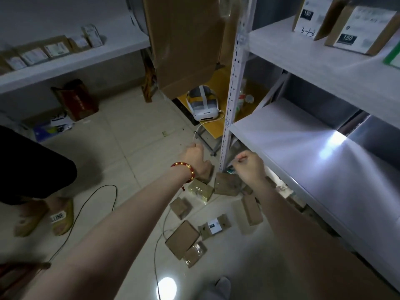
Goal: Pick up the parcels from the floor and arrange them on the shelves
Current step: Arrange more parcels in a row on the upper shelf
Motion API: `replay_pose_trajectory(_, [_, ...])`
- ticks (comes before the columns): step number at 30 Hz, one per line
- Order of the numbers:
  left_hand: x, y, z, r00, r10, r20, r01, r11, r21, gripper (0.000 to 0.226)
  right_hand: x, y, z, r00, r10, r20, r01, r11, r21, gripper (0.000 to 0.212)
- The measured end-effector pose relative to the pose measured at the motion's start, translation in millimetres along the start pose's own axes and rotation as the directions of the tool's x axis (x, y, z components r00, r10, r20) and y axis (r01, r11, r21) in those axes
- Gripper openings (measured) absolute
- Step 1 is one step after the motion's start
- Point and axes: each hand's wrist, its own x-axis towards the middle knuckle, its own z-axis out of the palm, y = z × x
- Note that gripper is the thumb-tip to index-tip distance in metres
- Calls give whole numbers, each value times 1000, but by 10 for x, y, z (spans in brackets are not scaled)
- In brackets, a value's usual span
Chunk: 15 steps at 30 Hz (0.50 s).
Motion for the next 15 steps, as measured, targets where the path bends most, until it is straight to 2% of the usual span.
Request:
replay_pose_trajectory(5, [588,-117,446,999,-28,17,27,1000,15,51,515,358,282,1000,-5,15,6,999,-50,14])
replay_pose_trajectory(9, [1052,-379,1071,998,-26,62,27,1000,-11,47,840,869,669,999,11,33,-7,993,-121,11])
replay_pose_trajectory(15, [1652,-1057,2337,994,-52,98,57,997,-53,56,1309,1841,1619,988,147,46,-141,982,-124,20])
